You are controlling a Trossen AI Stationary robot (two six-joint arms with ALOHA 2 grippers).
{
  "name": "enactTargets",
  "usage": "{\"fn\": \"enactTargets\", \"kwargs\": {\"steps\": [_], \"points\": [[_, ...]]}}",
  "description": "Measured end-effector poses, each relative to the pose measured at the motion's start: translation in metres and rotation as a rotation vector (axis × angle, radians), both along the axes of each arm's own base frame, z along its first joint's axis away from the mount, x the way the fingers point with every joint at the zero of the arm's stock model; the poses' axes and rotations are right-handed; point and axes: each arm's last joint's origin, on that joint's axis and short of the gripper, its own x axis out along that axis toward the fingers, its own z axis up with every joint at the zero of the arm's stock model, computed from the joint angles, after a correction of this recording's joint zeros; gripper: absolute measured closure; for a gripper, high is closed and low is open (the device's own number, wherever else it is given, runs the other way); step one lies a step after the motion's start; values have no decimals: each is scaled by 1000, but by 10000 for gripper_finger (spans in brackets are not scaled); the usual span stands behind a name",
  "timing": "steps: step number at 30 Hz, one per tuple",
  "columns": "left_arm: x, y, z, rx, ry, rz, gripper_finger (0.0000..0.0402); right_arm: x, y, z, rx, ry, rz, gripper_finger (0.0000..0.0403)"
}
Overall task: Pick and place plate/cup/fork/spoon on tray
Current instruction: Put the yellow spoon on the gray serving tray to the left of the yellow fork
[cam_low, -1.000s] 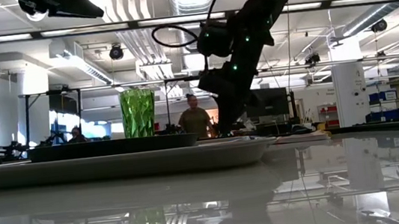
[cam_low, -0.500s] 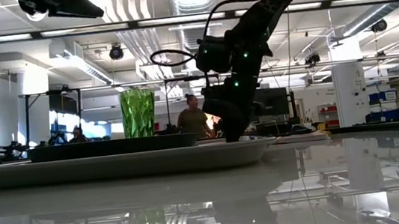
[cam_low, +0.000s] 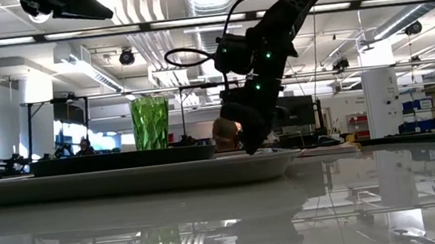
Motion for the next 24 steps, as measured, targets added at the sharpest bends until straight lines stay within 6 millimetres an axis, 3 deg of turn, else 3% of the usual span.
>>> {"fn": "enactTargets", "kwargs": {"steps": [7,16,24], "points": [[0,0,0,-1,-1,0,259,-2,-7,2,-93,32,-27,394],[0,0,0,0,2,-1,259,23,-22,19,-115,-266,64,394],[0,0,0,5,6,-1,259,31,-43,-6,-65,-274,61,394]]}}
